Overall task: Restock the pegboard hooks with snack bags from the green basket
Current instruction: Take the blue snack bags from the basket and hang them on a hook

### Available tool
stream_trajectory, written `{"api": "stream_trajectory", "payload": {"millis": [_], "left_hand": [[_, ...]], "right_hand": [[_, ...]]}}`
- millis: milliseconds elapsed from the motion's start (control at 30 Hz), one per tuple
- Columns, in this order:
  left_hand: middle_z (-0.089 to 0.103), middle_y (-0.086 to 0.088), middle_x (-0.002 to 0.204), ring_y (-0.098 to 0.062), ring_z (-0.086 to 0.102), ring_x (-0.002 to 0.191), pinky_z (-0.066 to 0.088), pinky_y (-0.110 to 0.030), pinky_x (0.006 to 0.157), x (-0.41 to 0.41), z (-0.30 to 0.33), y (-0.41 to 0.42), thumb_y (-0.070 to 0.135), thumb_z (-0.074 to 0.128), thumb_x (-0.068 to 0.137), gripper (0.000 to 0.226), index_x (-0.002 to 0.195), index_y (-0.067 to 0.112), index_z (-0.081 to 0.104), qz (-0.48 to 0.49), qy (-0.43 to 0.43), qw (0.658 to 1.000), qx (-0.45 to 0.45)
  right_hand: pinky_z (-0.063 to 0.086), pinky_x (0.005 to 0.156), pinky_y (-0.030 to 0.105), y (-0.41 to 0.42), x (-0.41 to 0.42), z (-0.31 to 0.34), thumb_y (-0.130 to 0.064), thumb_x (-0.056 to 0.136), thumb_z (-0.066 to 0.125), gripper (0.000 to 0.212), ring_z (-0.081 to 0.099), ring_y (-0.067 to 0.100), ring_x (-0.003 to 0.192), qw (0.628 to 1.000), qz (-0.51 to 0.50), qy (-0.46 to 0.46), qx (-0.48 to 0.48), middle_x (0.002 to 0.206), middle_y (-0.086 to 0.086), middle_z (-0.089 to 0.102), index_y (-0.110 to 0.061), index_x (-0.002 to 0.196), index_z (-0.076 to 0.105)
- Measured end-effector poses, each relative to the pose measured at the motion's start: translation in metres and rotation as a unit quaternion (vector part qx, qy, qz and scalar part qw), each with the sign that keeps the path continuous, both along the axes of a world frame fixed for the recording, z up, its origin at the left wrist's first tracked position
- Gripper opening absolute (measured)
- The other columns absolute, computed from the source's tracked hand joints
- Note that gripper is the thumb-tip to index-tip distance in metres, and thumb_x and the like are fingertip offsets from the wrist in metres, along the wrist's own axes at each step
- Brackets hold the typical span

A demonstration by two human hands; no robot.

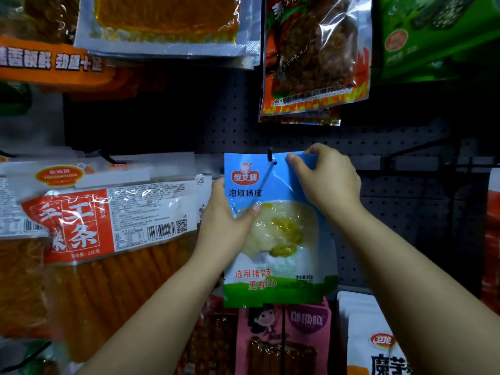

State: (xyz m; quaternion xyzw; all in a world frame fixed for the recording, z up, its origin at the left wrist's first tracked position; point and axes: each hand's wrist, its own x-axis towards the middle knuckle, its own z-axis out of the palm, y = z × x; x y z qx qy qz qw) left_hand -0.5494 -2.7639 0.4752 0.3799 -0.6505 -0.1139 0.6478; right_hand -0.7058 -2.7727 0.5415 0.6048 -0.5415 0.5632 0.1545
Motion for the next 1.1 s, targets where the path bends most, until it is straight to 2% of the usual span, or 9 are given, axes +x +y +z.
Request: {"api": "stream_trajectory", "payload": {"millis": [167, 333, 433, 567, 667, 733, 800, 967, 1100], "left_hand": [[0.054, 0.027, 0.089, 0.012, 0.052, 0.082, 0.038, -0.009, 0.060, -0.004, 0.002, -0.005, 0.023, 0.069, 0.083, 0.043, 0.110, 0.037, 0.039, 0.015, 0.012, 1.000, 0.013], [0.051, 0.016, 0.124, -0.009, 0.049, 0.119, 0.042, -0.033, 0.098, -0.003, -0.022, 0.010, 0.030, 0.067, 0.085, 0.062, 0.136, 0.034, 0.033, 0.027, -0.003, 1.000, 0.012], [0.035, 0.014, 0.141, -0.009, 0.033, 0.132, 0.032, -0.037, 0.109, -0.004, -0.047, 0.020, 0.029, 0.065, 0.085, 0.074, 0.145, 0.034, 0.023, 0.046, -0.022, 0.999, -0.003], [0.028, 0.008, 0.149, -0.004, 0.025, 0.137, 0.026, -0.031, 0.114, -0.009, -0.072, 0.022, 0.023, 0.066, 0.085, 0.077, 0.148, 0.022, 0.021, 0.019, -0.015, 1.000, 0.014], [0.043, -0.002, 0.144, -0.013, 0.040, 0.133, 0.035, -0.039, 0.111, -0.006, -0.076, 0.017, 0.010, 0.063, 0.087, 0.073, 0.148, 0.016, 0.024, -0.036, 0.019, 0.999, 0.031], [0.047, -0.003, 0.140, -0.015, 0.044, 0.131, 0.037, -0.040, 0.109, -0.001, -0.079, 0.013, 0.003, 0.058, 0.089, 0.068, 0.147, 0.015, 0.024, -0.052, 0.022, 0.998, 0.028], [0.050, -0.003, 0.138, -0.015, 0.048, 0.127, 0.040, -0.035, 0.107, 0.004, -0.084, 0.011, 0.001, 0.055, 0.091, 0.068, 0.148, 0.018, 0.022, -0.053, 0.020, 0.997, 0.043], [0.055, -0.002, 0.128, -0.015, 0.054, 0.117, 0.042, -0.023, 0.095, 0.009, -0.117, 0.021, 0.001, 0.051, 0.093, 0.059, 0.143, 0.023, 0.030, -0.055, 0.045, 0.990, 0.124], [0.065, 0.001, 0.106, -0.008, 0.062, 0.093, 0.044, -0.017, 0.079, 0.016, -0.148, 0.048, 0.007, 0.056, 0.092, 0.030, 0.110, 0.030, 0.052, -0.089, 0.077, 0.978, 0.175]], "right_hand": [[0.036, 0.068, 0.033, -0.003, 0.000, -0.001, -0.045, 0.089, 0.059, 0.037, 0.059, 0.035, 0.101, 1.000, -0.005, -0.005, 0.016, 0.108, 0.011, 0.065, -0.016, 0.112, 0.055], [0.048, 0.076, 0.027, 0.021, -0.017, -0.052, -0.029, 0.082, 0.070, 0.042, 0.058, 0.009, 0.091, 0.981, 0.157, -0.102, -0.043, 0.105, -0.007, 0.059, -0.021, 0.116, 0.047], [0.039, 0.100, 0.024, 0.030, -0.024, -0.101, -0.026, 0.085, 0.068, 0.051, 0.049, 0.015, 0.118, 0.982, 0.149, -0.104, -0.042, 0.121, -0.008, 0.047, -0.017, 0.131, 0.046], [0.027, 0.107, 0.012, 0.034, -0.010, -0.142, -0.027, 0.094, 0.054, 0.064, 0.034, -0.006, 0.133, 0.957, 0.257, -0.124, 0.047, 0.147, -0.015, 0.036, -0.025, 0.149, 0.023], [0.026, 0.092, -0.005, 0.028, -0.003, -0.152, -0.020, 0.097, 0.049, 0.061, 0.035, -0.024, 0.122, 0.952, 0.266, -0.142, 0.053, 0.145, -0.018, 0.038, -0.024, 0.150, 0.020], [0.020, 0.091, -0.009, 0.025, 0.002, -0.159, -0.019, 0.099, 0.047, 0.061, 0.032, -0.011, 0.132, 0.955, 0.246, -0.147, 0.073, 0.150, -0.016, 0.029, -0.023, 0.151, 0.016], [0.021, 0.094, -0.004, 0.023, 0.005, -0.168, -0.018, 0.099, 0.045, 0.058, 0.032, 0.004, 0.137, 0.960, 0.222, -0.148, 0.088, 0.151, -0.009, 0.031, -0.019, 0.151, 0.018], [0.042, 0.089, 0.012, 0.031, 0.003, -0.191, -0.012, 0.098, 0.047, 0.041, 0.057, 0.013, 0.112, 0.955, 0.211, -0.186, 0.099, 0.122, -0.002, 0.061, -0.014, 0.138, 0.043], [0.049, 0.076, 0.027, 0.058, -0.001, -0.216, -0.017, 0.094, 0.055, 0.027, 0.061, 0.013, 0.082, 0.941, 0.199, -0.232, 0.147, 0.089, -0.006, 0.063, -0.022, 0.121, 0.051]]}}
